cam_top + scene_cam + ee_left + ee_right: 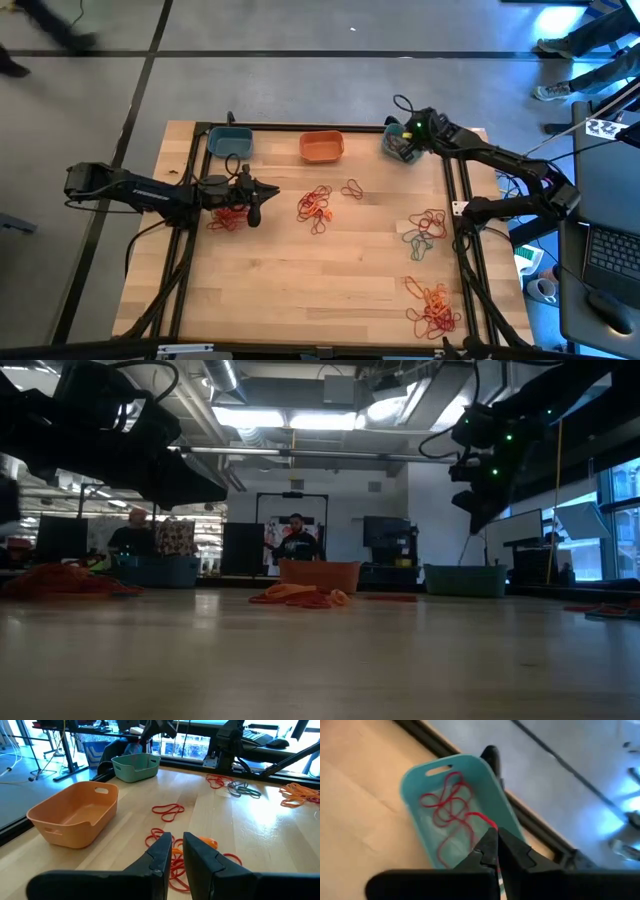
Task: Sort rubber bands into baskets
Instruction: Put the red rubber band into the green bin
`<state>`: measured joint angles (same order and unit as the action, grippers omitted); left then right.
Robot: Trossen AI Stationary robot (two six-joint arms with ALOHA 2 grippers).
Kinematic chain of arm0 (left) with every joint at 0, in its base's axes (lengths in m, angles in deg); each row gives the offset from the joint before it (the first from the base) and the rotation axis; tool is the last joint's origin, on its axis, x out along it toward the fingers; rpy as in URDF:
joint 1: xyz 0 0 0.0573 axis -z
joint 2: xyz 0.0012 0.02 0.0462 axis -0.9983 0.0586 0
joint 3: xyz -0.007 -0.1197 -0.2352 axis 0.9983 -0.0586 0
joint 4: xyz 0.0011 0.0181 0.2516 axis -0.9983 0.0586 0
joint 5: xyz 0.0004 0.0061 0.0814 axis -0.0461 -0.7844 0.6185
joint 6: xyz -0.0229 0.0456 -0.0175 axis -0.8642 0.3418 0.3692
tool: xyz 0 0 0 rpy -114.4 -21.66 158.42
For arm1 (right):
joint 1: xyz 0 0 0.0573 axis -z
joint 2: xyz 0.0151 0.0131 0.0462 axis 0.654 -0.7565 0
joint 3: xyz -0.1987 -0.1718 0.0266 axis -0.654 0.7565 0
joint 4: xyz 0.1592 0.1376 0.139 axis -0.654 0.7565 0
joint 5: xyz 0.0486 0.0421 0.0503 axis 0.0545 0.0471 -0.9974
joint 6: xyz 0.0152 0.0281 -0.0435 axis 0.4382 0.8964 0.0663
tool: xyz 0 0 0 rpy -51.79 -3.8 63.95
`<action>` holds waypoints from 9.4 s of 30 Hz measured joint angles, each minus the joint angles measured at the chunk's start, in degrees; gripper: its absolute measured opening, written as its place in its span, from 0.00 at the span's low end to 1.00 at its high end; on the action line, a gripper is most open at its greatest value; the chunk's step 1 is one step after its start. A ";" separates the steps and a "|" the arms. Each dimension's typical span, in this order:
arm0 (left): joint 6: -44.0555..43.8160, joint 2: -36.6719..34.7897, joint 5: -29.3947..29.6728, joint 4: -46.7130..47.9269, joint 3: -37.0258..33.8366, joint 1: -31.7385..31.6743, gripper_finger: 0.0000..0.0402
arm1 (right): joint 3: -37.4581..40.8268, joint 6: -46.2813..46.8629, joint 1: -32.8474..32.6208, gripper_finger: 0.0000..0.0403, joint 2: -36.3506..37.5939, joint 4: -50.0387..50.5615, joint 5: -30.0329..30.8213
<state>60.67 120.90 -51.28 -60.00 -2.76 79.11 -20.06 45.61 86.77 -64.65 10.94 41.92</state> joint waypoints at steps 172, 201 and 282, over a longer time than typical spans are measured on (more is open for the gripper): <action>-0.57 0.00 0.00 0.00 0.00 0.00 0.11 | 0.25 12.10 -17.09 0.40 3.33 25.00 -13.47; -0.83 -0.01 -0.02 0.00 0.01 0.00 0.11 | 0.29 20.40 -38.53 0.26 -13.47 34.14 -16.34; -0.57 0.00 -0.01 -0.02 0.02 0.00 0.11 | -6.64 -6.49 -12.21 0.02 0.94 8.91 16.36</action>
<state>60.10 120.90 -51.29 -60.02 -2.74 79.11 -26.69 39.12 74.57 -63.71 19.85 58.29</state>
